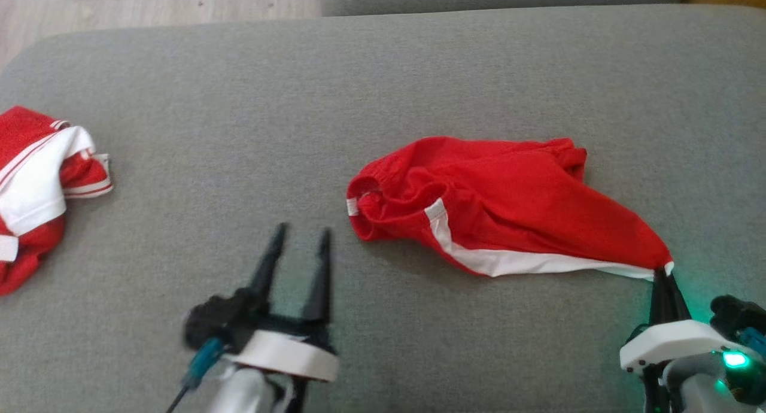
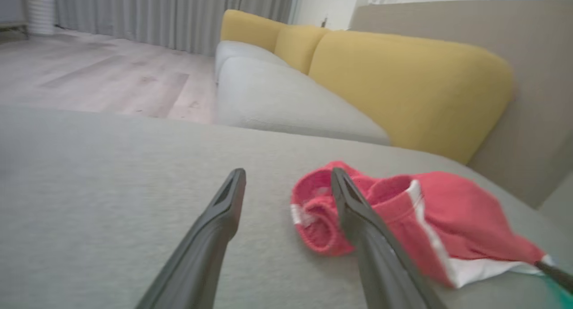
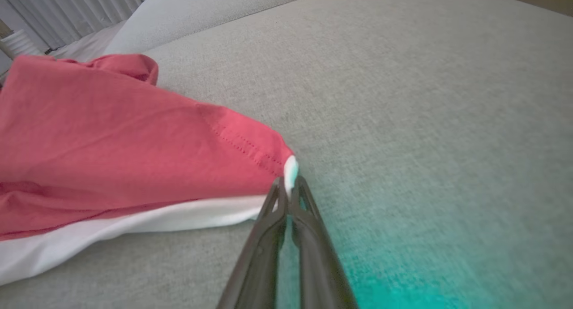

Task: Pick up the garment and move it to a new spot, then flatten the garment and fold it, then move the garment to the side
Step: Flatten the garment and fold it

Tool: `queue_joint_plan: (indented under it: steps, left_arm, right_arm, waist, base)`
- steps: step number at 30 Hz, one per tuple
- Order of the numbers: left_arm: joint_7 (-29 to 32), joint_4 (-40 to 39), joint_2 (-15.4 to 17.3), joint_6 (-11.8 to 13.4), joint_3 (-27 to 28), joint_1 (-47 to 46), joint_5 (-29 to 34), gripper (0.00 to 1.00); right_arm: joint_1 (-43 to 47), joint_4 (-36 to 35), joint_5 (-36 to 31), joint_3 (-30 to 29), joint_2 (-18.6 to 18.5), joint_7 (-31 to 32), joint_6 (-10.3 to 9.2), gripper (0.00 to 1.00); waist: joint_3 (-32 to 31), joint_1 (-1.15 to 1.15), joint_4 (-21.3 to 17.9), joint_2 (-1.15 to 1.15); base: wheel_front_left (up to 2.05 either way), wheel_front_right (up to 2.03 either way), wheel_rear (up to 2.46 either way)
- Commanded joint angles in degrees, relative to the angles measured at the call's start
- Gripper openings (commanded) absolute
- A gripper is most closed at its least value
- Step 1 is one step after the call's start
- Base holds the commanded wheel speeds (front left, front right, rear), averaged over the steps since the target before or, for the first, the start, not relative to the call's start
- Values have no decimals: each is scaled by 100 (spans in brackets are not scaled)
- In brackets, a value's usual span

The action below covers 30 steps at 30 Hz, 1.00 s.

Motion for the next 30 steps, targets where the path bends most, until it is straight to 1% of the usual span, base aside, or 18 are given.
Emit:
queue_joint_plan:
  steps: [1,3,5,8,11,13,18,22,25,27,30]
  left_arm:
    - [-46,-44,3,-153,-188,-390,-268,100]
    - [-46,281,3,-290,-715,-697,-462,100]
    - [-16,658,3,-353,-1217,-1080,-587,100]
    - [231,1096,3,-385,-1819,-1647,-702,100]
    - [404,1343,3,-371,-2209,-2105,-753,100]
    - [552,1474,3,-302,-2397,-2363,-772,100]
    - [1277,1680,3,-96,-2821,-2909,-966,100]
    - [1857,1651,3,-74,-3135,-3193,-1218,100]
    - [2154,1641,3,-1,-3287,-3331,-1328,100]
    - [2241,1628,3,31,-3326,-3362,-1368,100]
    - [2596,1659,3,127,-3460,-3429,-1442,100]
  right_arm:
    - [-56,-213,49,200,-45,-22,19,0]
    - [-48,-260,74,261,-47,-22,19,0]
    - [-54,-292,89,311,-47,-22,19,0]
    - [-61,-325,103,369,-45,-22,19,0]
    - [-57,-325,105,430,-43,-22,19,0]
    - [-44,-323,111,442,-42,-22,19,0]
    - [-20,-296,110,469,-39,-22,19,0]
    - [-24,-272,116,492,-37,-22,19,0]
    - [-26,-255,123,532,-36,-22,19,0]
    - [-25,-249,130,548,-36,-22,19,0]
    - [-19,-245,171,589,-35,-22,19,0]
  waist:
    - [19,0,-72,0]
    - [37,0,-124,0]
    - [50,0,-166,0]
    - [67,0,-205,0]
    - [88,0,-224,0]
    - [97,0,-222,0]
    - [104,0,-212,0]
    - [102,0,-208,0]
    - [102,0,-207,0]
    - [102,0,-206,0]
    - [99,0,-199,0]
  base:
    - [0,0,0]
    - [0,0,0]
    - [0,0,0]
    - [0,0,0]
    - [0,0,0]
    - [0,0,0]
    - [0,0,0]
    - [0,0,0]
    - [0,0,0]
    - [0,0,0]
    - [0,0,0]
